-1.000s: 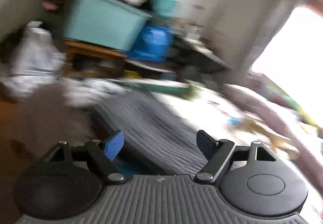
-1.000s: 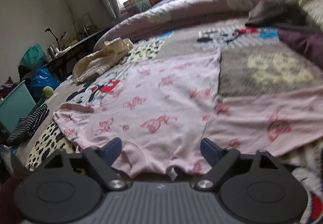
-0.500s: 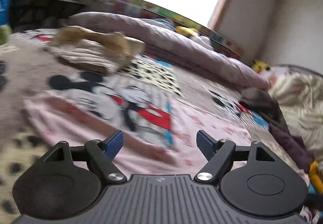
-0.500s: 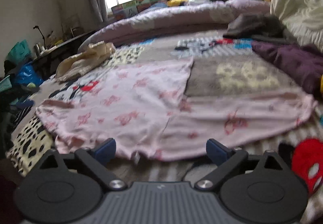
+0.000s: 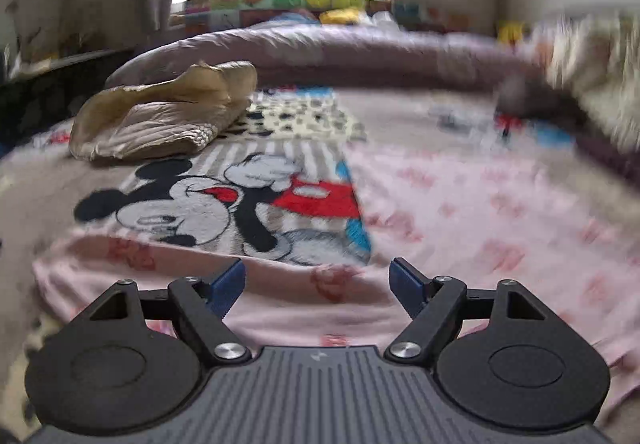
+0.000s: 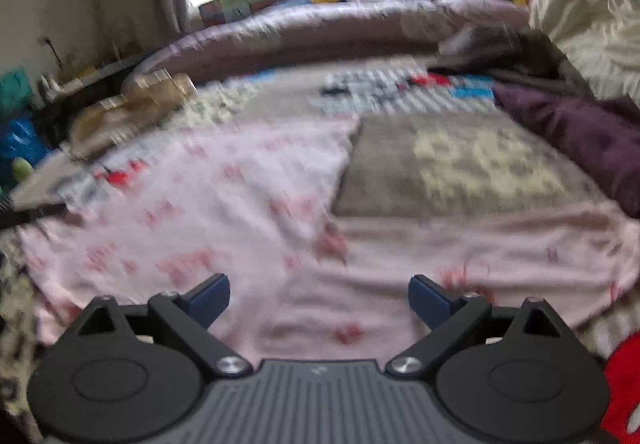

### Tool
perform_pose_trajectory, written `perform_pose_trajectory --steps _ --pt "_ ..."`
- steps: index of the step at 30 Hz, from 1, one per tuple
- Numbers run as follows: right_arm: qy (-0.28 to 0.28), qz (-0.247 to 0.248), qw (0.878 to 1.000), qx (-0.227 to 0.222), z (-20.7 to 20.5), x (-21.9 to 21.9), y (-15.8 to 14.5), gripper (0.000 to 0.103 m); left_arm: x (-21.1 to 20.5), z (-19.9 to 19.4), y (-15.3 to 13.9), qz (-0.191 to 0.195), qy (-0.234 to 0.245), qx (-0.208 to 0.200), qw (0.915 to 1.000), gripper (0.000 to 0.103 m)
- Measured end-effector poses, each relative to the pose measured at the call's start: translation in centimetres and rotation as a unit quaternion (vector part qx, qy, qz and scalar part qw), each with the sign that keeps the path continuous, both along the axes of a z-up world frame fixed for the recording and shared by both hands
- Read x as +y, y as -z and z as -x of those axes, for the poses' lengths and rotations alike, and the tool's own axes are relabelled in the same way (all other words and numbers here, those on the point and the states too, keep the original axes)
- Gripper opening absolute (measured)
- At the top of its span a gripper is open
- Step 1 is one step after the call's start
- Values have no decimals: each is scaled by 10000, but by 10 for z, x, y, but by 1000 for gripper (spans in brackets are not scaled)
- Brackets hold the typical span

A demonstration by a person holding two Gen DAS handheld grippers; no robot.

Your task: Fold clothes

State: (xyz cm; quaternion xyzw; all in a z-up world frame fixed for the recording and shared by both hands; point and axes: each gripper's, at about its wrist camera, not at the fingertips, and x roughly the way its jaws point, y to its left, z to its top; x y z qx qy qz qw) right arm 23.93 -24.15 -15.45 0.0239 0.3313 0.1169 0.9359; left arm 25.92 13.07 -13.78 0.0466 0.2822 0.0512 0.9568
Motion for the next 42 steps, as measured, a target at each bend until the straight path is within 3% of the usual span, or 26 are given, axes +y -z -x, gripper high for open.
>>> perform_pose_trajectory --steps 1,2,4,7,10,13,16,18,19,20,21,22,23,25,29,31,34,36,37,38,39,41,42 --pt "-29 26 10000 -44 3 0 1 97 7 -1 -1 -71 -466 7 9989 79" --pt "-57 52 9999 -89 6 -1 2 97 27 0 -4 42 -1244 5 9922 79" --pt "-115 104 9997 -177 11 -2 4 97 64 11 -9 602 -1925 -29 9794 78" --pt "-160 122 9994 -272 17 -3 6 97 97 34 -14 1016 -2160 -274 9707 78" --pt "-209 58 9991 -360 20 -5 9 100 129 60 -10 1799 -2348 -356 9546 78" --pt "-216 34 9991 -365 20 -6 9 102 147 77 0 2657 -2326 -530 9341 78" --pt "-223 11 9991 -370 20 -7 9 102 158 72 6 3138 -2243 -771 9194 78" --pt "-228 -5 9990 -374 21 -7 10 102 175 64 13 3569 -2269 -1013 9005 78" --pt "-230 -13 9990 -376 21 -8 10 102 180 59 13 3557 -2283 -1009 9007 78" --pt "-232 -21 9990 -377 21 -8 10 102 186 49 12 3491 -2283 -941 9040 68" --pt "-235 -29 9990 -379 21 -8 10 102 190 43 14 3542 -2270 -837 9033 37" --pt "-237 -37 9990 -381 21 -9 10 103 194 37 17 3593 -2257 -733 9025 22" --pt "-239 -44 9990 -383 21 -9 10 103 197 32 19 3652 -2247 -661 9010 16" --pt "-244 -60 9989 -386 21 -9 10 103 199 35 21 3712 -2258 -720 8978 12" --pt "-253 -92 9989 -393 22 -11 11 103 189 45 10 3233 -2344 -884 9125 12" --pt "-258 -107 9988 -397 22 -11 11 103 191 37 17 3172 -2399 -743 9145 12" --pt "-265 -131 9988 -402 22 -12 11 103 192 33 16 3117 -2273 -632 9204 19" --pt "-269 -147 9987 -406 22 -13 11 103 193 34 10 3060 -2104 -543 9269 33" --pt "-272 -155 9987 -407 22 -13 11 103 191 36 6 2918 -2124 -540 9310 44" --pt "-274 -163 9987 -409 22 -13 12 103 185 40 -2 2536 -2227 -566 9396 80" --pt "-276 -169 9986 -411 22 -13 12 103 175 46 -10 2109 -2300 -618 9480 86" --pt "-274 -158 9987 -406 18 -10 13 103 152 58 -23 1507 -2100 -735 9632 86" --pt "-273 -152 9987 -402 18 -10 13 103 137 64 -28 1458 -1783 -802 9698 86"
